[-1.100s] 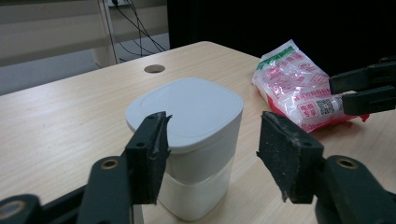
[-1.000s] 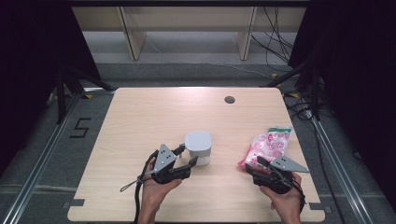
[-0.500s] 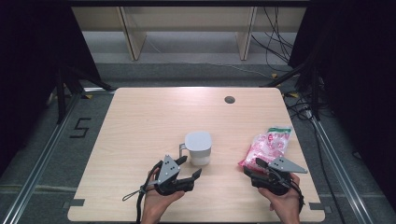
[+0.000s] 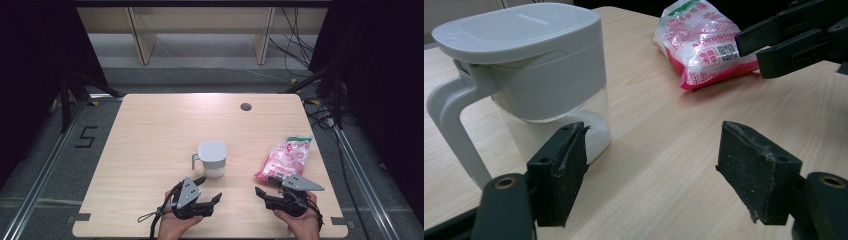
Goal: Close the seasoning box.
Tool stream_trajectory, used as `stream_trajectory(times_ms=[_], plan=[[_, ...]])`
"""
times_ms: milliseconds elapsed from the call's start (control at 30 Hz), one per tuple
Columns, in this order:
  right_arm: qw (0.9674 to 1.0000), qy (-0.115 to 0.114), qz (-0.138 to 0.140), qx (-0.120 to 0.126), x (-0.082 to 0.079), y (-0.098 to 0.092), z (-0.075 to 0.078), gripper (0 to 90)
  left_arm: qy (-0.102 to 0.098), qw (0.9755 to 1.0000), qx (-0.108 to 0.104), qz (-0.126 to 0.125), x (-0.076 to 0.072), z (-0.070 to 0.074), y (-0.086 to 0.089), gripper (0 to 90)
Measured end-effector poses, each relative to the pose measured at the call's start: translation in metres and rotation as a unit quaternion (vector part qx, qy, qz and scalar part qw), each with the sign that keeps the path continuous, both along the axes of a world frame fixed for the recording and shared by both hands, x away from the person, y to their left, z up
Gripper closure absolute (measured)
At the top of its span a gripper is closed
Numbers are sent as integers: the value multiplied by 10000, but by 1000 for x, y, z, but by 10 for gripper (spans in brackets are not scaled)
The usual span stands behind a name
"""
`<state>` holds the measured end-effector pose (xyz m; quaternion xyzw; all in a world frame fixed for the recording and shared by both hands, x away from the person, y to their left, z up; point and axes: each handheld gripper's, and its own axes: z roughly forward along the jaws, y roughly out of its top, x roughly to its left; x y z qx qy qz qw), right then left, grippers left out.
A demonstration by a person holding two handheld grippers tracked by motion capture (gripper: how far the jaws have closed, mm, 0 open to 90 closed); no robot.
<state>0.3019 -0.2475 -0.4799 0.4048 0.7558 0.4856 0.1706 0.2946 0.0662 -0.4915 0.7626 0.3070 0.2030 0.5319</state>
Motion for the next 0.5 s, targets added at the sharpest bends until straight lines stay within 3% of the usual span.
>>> stream_trajectory(times_ms=[33, 67, 100, 133, 233, 300, 333, 367, 500], plan=[[9999, 114, -4, 11, -3, 0, 1, 362, -3, 10000, -10, 20, -1, -2, -1, 271], [9999, 89, 38, -92, -3, -1, 0, 360, -84, 9999, 147, 14, -1, -2, -1, 269], [10000, 80, 19, -5, -5, 1, 0, 359, -66, 9998, 182, 29, -3, -4, -2, 265], [9999, 24, 105, -127, -4, -1, 0, 359, -62, 9998, 200, 20, -4, -5, -3, 265], [9997, 121, 131, -154, -9, -1, -1, 354, -26, 9997, 245, -8, -8, -10, -4, 262], [9996, 241, 111, -136, -12, 1, -2, 352, 36, 9998, 207, -11, -10, -13, -4, 261], [9995, 130, 166, -251, -12, 0, -3, 350, 29, 9999, 164, 3, -11, -15, -5, 262], [9992, 180, 185, -292, -13, 0, -3, 347, 39, 9997, 251, 9, -12, -15, -4, 262], [9989, 270, 241, -313, -23, 4, -4, 347, 173, 9996, 207, 2, -14, -20, -3, 260]])
